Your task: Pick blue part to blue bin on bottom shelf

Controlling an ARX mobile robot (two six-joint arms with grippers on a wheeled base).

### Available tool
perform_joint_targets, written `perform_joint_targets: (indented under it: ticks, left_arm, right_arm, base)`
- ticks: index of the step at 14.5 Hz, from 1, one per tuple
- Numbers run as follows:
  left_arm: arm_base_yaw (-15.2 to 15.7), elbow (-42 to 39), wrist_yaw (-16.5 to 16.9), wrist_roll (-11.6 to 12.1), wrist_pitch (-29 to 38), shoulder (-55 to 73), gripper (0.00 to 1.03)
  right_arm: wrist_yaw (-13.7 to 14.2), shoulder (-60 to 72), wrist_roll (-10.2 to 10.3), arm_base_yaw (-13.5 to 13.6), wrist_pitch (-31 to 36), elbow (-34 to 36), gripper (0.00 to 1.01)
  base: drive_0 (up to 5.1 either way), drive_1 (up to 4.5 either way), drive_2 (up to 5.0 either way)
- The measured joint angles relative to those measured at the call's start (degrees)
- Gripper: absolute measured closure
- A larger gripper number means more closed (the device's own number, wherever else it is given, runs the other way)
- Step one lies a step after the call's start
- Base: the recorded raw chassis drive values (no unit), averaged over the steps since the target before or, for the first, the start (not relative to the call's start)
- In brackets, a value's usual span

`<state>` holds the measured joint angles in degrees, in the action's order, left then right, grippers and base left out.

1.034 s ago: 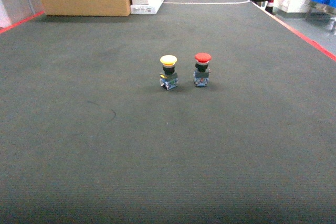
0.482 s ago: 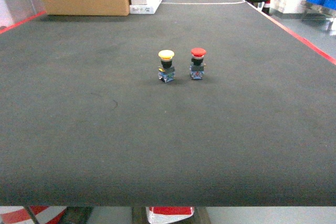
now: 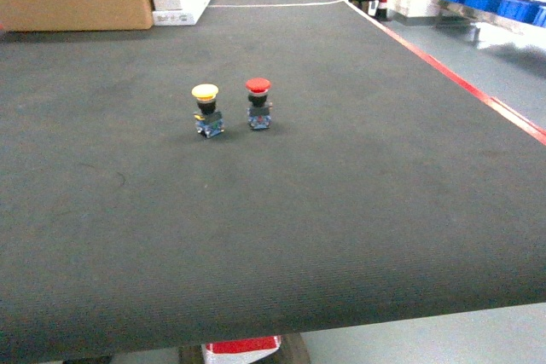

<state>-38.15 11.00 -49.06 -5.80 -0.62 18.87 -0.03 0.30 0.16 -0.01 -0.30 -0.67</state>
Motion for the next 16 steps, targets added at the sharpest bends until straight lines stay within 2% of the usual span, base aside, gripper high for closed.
perform_joint_targets:
  ticks: [16]
  left_arm:
    - [0.0, 0.0, 0.0, 0.0, 0.0, 0.0, 0.58]
  right_arm:
    - [0.0, 0.0, 0.0, 0.0, 0.0, 0.0, 0.03]
  base:
    - [-1.6, -1.61, -1.6]
